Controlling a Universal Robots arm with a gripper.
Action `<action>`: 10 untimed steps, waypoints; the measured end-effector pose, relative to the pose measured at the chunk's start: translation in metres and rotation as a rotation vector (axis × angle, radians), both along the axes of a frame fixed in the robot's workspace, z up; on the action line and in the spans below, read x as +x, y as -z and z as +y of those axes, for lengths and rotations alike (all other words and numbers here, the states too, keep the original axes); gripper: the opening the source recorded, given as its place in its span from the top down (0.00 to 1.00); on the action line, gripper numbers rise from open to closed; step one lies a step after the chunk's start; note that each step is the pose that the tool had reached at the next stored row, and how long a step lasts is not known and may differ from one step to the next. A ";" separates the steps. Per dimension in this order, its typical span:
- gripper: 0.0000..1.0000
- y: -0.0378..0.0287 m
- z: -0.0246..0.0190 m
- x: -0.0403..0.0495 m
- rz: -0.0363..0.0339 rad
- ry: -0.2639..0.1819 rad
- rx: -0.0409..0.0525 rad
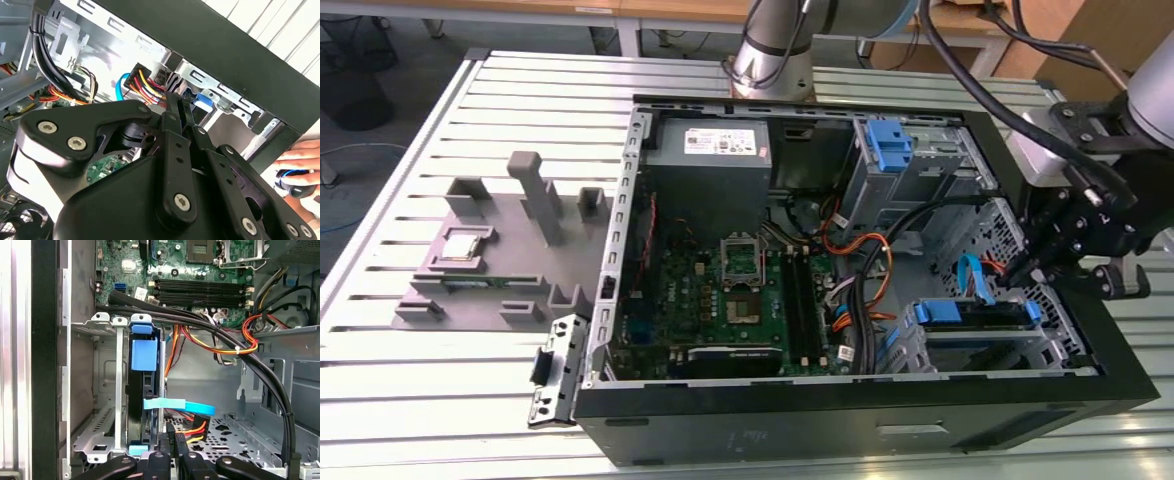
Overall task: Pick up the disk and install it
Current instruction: 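Insert the second disk wire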
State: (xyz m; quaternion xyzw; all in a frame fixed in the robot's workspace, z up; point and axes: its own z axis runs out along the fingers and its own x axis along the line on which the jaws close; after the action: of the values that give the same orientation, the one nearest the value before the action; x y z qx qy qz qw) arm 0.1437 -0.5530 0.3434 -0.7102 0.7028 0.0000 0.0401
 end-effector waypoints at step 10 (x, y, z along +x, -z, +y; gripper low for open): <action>0.84 0.0022 -0.0064 -0.0067 -0.0089 -0.003 -0.0007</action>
State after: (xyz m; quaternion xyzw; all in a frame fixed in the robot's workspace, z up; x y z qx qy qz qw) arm 0.1370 -0.5594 0.3413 -0.7113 0.7016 -0.0033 0.0430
